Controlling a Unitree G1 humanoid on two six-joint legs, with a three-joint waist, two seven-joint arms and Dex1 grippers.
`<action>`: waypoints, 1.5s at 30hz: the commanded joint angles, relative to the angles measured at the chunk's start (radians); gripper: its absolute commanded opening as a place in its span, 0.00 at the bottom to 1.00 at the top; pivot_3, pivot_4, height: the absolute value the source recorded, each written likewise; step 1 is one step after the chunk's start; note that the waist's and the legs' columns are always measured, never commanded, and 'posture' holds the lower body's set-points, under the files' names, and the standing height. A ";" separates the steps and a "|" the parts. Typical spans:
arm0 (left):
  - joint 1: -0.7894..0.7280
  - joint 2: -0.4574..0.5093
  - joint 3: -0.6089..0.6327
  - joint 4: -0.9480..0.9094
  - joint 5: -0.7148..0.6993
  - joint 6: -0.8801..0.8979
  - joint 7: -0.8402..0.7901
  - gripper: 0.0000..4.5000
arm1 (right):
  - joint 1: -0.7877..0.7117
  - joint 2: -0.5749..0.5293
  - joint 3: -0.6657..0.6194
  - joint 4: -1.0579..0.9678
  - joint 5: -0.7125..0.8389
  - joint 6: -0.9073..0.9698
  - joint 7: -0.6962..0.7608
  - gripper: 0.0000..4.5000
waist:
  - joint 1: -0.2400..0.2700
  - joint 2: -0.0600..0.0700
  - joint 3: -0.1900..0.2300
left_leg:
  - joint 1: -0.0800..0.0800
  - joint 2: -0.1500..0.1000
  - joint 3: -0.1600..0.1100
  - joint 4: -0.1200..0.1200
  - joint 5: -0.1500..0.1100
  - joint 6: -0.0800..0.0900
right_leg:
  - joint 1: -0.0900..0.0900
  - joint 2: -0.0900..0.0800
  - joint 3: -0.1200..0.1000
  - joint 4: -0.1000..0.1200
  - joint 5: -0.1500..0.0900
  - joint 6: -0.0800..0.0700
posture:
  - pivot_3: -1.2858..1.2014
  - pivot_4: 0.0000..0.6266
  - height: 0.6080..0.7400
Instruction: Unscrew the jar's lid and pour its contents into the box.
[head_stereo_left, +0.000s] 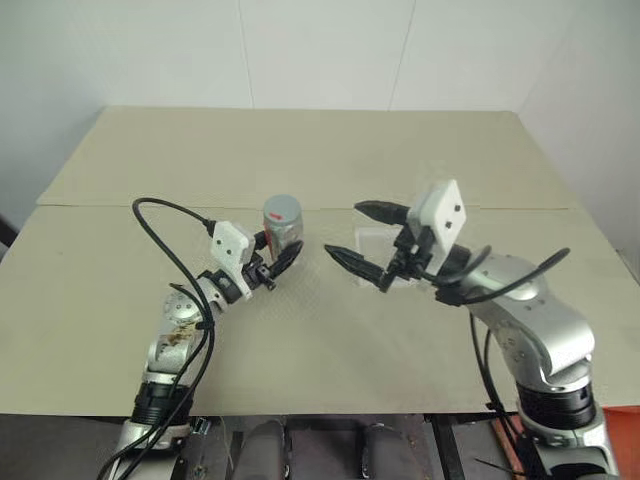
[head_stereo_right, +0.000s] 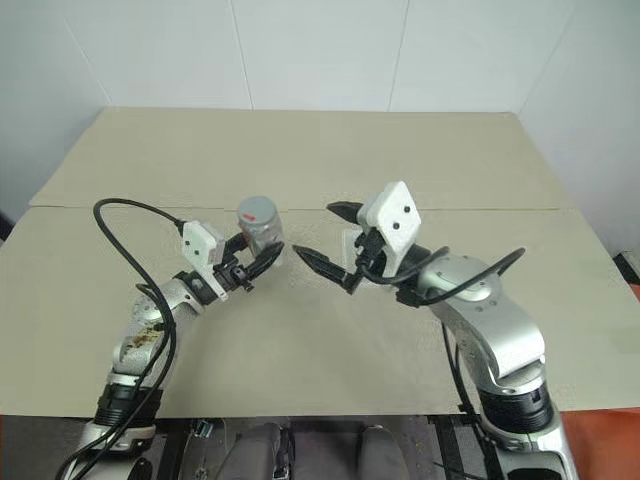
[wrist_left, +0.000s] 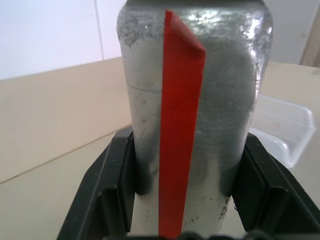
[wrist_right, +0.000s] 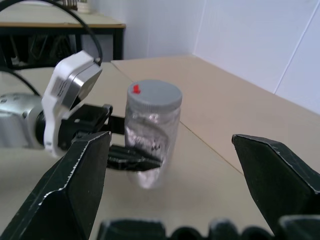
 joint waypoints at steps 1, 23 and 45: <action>-0.022 -0.011 -0.007 -0.054 -0.010 -0.008 0.006 0.50 | -0.039 0.020 0.004 -0.030 0.014 0.008 -0.024 1.00 | 0.000 0.000 0.000 | 0.000 0.000 0.000 0.000 0.000 0.000 | 0.000 0.000 0.000 0.000 0.000 0.000 | 0.52 0.24 1.00; -0.024 -0.045 -0.063 -0.076 0.012 -0.030 -0.003 0.50 | -0.171 0.209 0.137 0.167 -0.162 -0.057 -0.133 1.00 | -0.006 0.000 0.000 | 0.000 0.000 0.000 0.000 0.000 0.000 | -0.001 0.000 0.000 0.001 0.000 0.000 | 0.52 0.24 1.00; -0.025 -0.030 -0.067 -0.075 0.012 -0.031 -0.011 0.50 | -0.150 0.196 0.122 0.167 -0.174 -0.067 -0.086 0.62 | -0.011 0.000 0.000 | 0.000 0.000 0.000 0.000 0.000 0.000 | -0.001 0.000 0.000 0.000 0.000 0.000 | 0.52 0.24 1.00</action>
